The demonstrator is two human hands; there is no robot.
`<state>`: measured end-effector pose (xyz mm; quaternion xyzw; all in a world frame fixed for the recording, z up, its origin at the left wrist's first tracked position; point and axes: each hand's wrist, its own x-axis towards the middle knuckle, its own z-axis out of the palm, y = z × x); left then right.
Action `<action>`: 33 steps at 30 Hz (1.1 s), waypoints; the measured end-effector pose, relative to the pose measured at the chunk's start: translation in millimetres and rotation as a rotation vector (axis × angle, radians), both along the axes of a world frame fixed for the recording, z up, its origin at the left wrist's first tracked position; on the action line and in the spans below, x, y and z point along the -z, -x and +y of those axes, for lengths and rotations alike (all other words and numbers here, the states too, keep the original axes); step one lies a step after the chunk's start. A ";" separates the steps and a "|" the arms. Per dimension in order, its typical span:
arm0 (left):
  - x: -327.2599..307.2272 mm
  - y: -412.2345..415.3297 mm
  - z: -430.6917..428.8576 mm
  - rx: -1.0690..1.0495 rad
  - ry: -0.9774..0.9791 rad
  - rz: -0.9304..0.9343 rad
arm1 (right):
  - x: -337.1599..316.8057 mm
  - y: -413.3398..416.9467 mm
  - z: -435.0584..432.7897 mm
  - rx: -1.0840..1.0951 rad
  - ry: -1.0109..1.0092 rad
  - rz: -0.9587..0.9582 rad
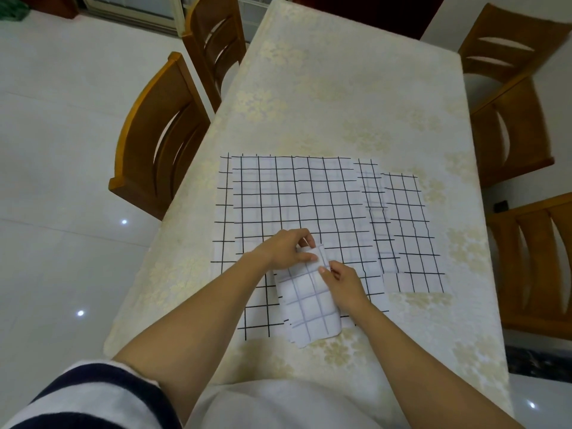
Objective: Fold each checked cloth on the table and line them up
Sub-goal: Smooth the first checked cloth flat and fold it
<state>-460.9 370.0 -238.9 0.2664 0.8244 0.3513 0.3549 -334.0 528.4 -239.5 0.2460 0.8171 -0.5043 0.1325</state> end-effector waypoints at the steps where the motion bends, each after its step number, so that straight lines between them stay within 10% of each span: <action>1: 0.9 -0.5 -0.3 -0.018 0.000 -0.017 | 0.2 -0.6 -0.3 -0.001 0.002 -0.001; 33: 16.9 2.5 -7.2 -0.240 -0.031 -0.150 | 18.0 -9.3 9.0 -0.016 -0.037 -0.051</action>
